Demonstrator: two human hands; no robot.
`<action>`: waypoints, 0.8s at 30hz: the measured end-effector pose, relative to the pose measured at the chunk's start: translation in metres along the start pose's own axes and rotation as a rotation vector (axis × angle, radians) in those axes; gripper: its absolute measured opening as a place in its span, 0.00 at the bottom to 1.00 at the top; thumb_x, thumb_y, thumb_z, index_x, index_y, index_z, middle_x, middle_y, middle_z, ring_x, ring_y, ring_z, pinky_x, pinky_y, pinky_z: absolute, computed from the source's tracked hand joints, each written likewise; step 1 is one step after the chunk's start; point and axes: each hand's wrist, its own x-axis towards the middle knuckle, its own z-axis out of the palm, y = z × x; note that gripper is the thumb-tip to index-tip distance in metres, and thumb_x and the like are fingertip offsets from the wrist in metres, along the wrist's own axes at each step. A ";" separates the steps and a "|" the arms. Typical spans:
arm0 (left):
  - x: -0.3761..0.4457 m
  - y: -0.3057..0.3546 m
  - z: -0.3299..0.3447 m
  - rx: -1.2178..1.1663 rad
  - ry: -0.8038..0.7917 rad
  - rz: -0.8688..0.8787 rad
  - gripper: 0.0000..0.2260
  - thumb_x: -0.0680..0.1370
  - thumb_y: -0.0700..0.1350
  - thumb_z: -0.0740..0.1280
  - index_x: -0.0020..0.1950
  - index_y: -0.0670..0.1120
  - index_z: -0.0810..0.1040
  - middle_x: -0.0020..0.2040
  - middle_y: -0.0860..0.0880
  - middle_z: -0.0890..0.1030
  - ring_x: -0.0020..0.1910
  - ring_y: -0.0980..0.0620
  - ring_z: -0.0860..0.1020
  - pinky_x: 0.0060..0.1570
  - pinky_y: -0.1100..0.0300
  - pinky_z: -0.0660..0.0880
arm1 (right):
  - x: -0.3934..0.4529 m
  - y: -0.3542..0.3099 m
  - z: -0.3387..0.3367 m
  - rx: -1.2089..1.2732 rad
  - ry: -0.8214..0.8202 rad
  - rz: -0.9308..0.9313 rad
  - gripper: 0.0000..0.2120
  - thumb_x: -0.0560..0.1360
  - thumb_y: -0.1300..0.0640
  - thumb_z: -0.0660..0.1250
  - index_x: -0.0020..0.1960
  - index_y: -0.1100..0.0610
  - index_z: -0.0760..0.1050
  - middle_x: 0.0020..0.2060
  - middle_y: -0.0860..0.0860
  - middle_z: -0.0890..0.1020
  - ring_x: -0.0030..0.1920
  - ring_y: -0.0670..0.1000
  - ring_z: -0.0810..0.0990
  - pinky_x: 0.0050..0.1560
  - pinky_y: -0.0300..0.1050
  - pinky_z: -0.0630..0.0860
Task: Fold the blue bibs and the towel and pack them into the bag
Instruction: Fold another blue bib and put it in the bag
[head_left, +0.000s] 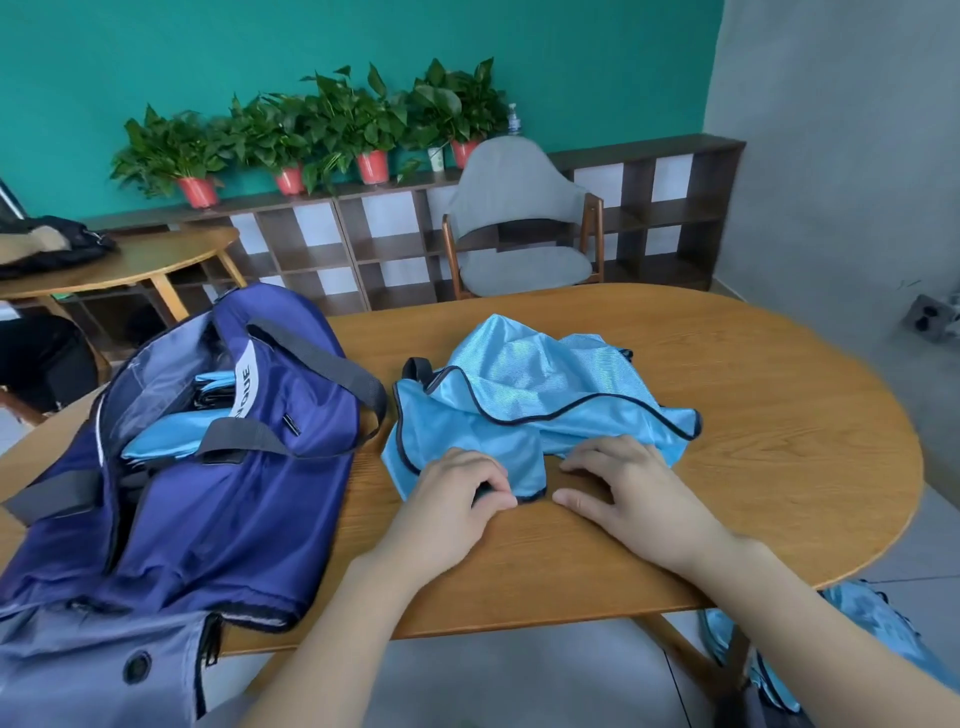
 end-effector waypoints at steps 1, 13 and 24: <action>0.000 -0.002 -0.002 0.023 0.056 -0.018 0.04 0.78 0.50 0.72 0.45 0.52 0.82 0.47 0.60 0.81 0.54 0.60 0.76 0.59 0.53 0.73 | 0.001 0.001 0.000 -0.022 0.006 0.007 0.32 0.74 0.24 0.51 0.61 0.44 0.79 0.58 0.38 0.78 0.60 0.45 0.75 0.65 0.51 0.71; -0.007 0.029 -0.029 -0.422 0.526 -0.127 0.07 0.77 0.41 0.74 0.44 0.53 0.82 0.41 0.58 0.84 0.44 0.60 0.82 0.45 0.67 0.74 | 0.010 -0.054 -0.001 0.297 0.226 0.068 0.33 0.71 0.29 0.67 0.71 0.45 0.71 0.60 0.38 0.75 0.56 0.40 0.76 0.59 0.35 0.71; -0.009 0.029 -0.022 -0.113 0.350 0.014 0.15 0.70 0.51 0.80 0.54 0.59 0.82 0.44 0.66 0.79 0.53 0.67 0.74 0.55 0.62 0.72 | 0.024 -0.068 -0.019 0.756 0.331 0.146 0.05 0.78 0.56 0.71 0.46 0.47 0.79 0.36 0.47 0.85 0.39 0.45 0.83 0.46 0.35 0.76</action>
